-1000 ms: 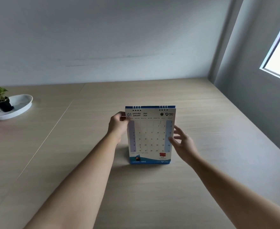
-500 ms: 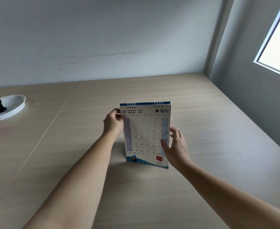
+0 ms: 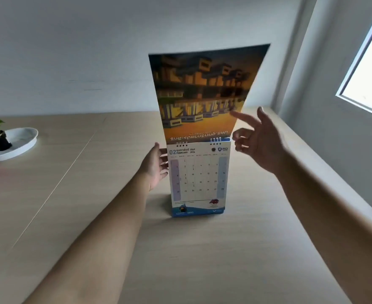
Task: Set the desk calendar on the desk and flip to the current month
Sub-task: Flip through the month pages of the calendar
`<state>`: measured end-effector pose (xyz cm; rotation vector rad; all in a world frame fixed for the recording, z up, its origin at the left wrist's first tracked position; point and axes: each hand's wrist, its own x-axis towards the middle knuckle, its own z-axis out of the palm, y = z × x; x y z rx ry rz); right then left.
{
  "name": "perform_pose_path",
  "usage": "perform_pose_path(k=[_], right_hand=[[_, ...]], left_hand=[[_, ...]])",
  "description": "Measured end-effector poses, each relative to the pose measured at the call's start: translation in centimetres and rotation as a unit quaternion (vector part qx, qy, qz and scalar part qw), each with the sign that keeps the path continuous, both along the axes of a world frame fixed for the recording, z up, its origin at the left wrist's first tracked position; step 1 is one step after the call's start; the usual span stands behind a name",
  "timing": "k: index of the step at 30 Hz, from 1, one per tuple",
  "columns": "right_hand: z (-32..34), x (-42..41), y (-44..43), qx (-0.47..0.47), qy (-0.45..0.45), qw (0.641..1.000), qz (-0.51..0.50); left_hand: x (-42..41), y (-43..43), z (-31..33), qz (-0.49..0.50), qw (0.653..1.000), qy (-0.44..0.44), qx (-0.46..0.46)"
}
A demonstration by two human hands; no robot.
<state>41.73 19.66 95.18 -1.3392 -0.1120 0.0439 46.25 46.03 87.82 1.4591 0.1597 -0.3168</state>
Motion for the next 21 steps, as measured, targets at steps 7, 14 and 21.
perform_pose_path(k=[7, 14, 21], right_hand=[[-3.7, 5.0, 0.4, -0.527, -0.01, 0.841, -0.119], [-13.2, -1.1, 2.6, -0.394, 0.016, 0.913, -0.099], [-14.5, -2.7, 3.6, -0.355, 0.032, 0.926, -0.125]], left_hand=[[-0.1, -1.0, -1.0, 0.018, 0.983, -0.067, 0.17], [0.6, -2.2, -2.7, 0.055, 0.962, -0.115, 0.241], [0.9, -2.4, -3.1, 0.064, 0.954, -0.128, 0.265]])
